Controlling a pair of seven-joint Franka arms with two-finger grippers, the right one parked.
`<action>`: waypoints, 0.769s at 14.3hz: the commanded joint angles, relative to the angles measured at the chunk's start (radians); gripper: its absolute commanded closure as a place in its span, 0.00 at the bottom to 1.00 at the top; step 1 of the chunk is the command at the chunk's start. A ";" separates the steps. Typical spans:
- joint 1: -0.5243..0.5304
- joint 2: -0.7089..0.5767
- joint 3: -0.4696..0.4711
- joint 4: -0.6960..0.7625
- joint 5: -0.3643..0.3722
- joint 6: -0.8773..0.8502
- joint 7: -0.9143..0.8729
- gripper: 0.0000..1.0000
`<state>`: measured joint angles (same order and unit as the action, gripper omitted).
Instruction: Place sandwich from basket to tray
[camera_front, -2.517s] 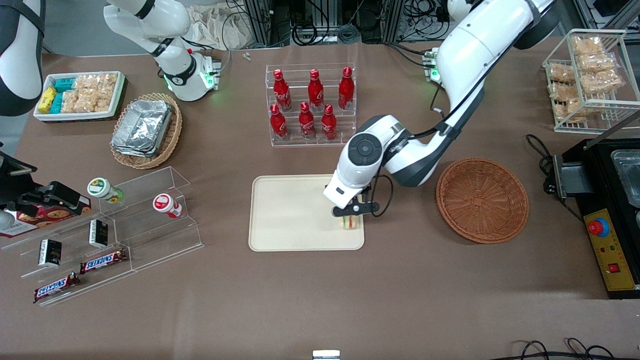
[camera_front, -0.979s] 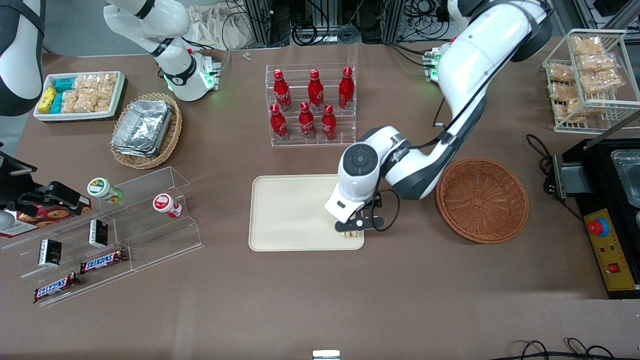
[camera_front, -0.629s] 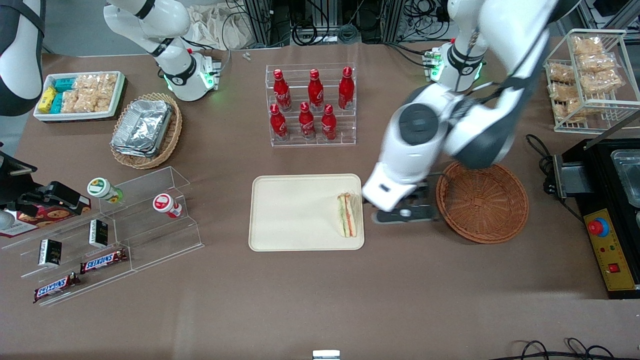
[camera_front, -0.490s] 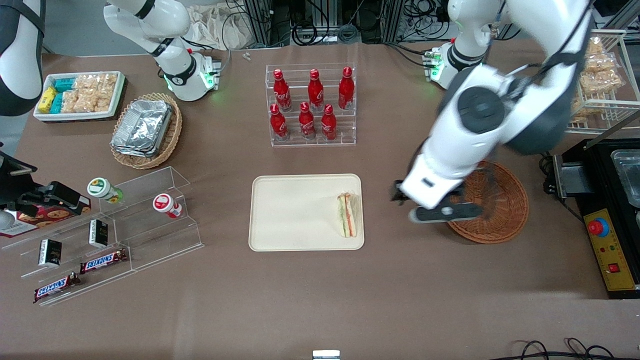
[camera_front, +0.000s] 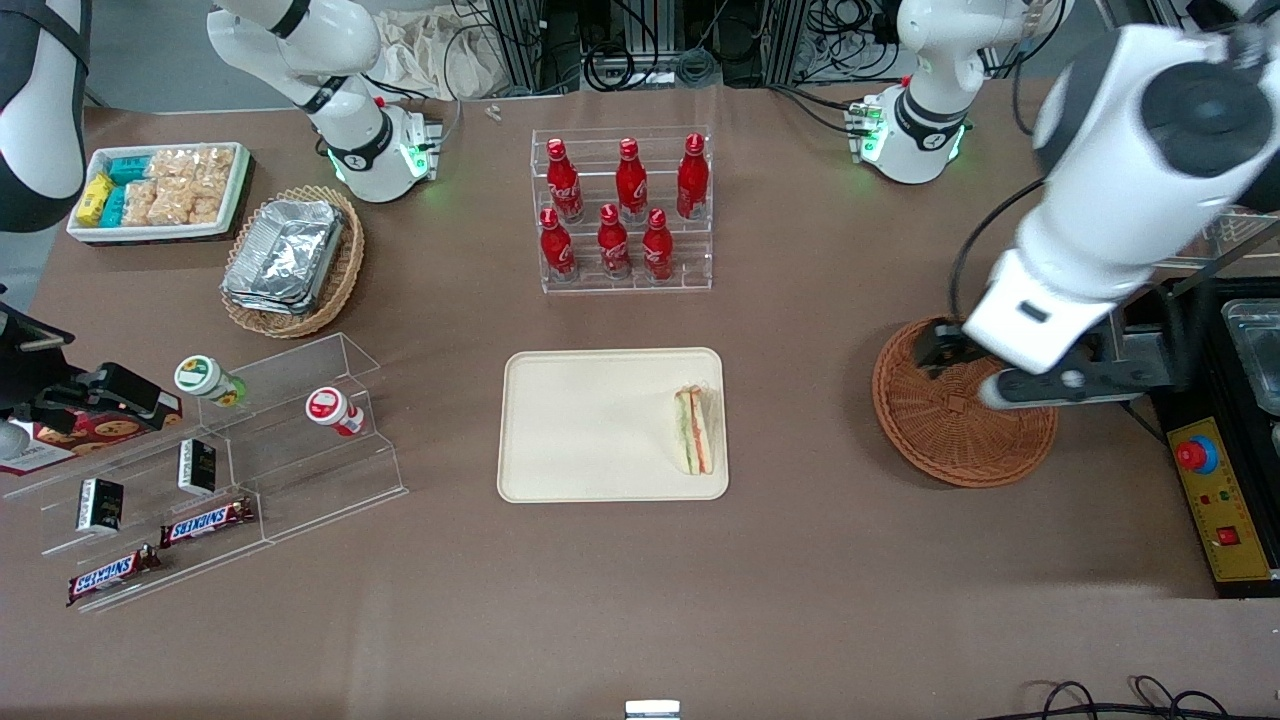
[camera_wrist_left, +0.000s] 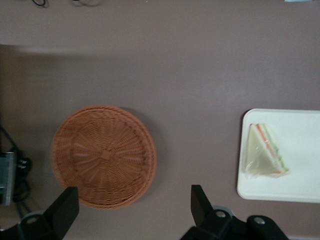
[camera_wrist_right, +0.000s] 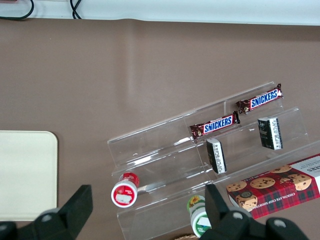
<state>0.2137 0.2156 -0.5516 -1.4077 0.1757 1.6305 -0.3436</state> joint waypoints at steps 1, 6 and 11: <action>-0.037 -0.051 0.156 -0.030 -0.056 -0.041 0.212 0.01; -0.294 -0.142 0.626 -0.082 -0.209 -0.069 0.518 0.01; -0.312 -0.180 0.659 -0.099 -0.191 -0.077 0.508 0.01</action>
<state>-0.0784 0.0616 0.0880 -1.4706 -0.0184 1.5549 0.1631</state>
